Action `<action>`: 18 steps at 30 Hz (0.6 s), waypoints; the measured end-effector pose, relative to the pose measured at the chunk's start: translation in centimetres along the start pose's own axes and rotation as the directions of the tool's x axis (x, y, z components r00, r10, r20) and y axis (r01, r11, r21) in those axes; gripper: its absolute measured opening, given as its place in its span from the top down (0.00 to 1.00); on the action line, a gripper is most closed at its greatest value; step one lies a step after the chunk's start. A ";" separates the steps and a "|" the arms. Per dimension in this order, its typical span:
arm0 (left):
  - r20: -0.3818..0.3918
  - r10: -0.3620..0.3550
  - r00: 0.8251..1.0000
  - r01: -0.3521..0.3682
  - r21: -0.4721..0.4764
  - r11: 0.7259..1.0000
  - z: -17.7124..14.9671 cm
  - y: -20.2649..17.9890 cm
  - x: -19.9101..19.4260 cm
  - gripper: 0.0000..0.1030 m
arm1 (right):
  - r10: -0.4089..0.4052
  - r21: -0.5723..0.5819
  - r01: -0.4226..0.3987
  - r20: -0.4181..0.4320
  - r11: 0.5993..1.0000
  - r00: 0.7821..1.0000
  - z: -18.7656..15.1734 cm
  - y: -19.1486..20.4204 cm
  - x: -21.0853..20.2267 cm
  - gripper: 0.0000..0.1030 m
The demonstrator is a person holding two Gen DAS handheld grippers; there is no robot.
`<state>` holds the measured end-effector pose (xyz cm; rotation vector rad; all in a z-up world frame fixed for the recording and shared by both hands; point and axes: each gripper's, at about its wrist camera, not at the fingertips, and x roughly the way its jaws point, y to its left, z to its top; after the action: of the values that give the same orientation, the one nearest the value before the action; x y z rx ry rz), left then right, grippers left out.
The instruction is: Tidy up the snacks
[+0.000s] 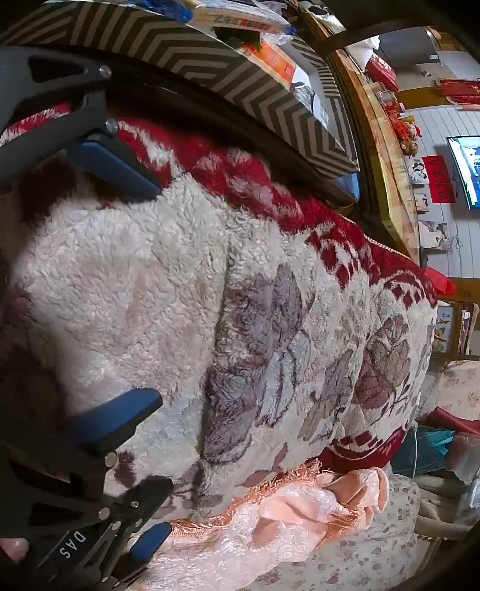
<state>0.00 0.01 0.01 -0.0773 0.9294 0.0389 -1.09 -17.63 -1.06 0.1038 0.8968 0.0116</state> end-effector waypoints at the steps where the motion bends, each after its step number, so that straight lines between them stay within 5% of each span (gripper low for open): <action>1: 0.000 0.001 1.000 -0.001 0.001 1.000 0.0 0.0 0.0 0.00 | 0.007 0.006 -0.007 0.002 1.000 1.000 0.0 0.0 0.0 0.12; 18: 0.000 -0.001 1.000 0.001 -0.001 1.000 0.0 0.0 0.0 0.00 | 0.007 0.006 -0.007 0.002 1.000 1.000 0.0 -0.1 0.1 0.12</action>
<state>0.00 0.00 0.00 -0.0785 0.9290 0.0381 -1.08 -17.67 -1.14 0.1128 0.8947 0.0155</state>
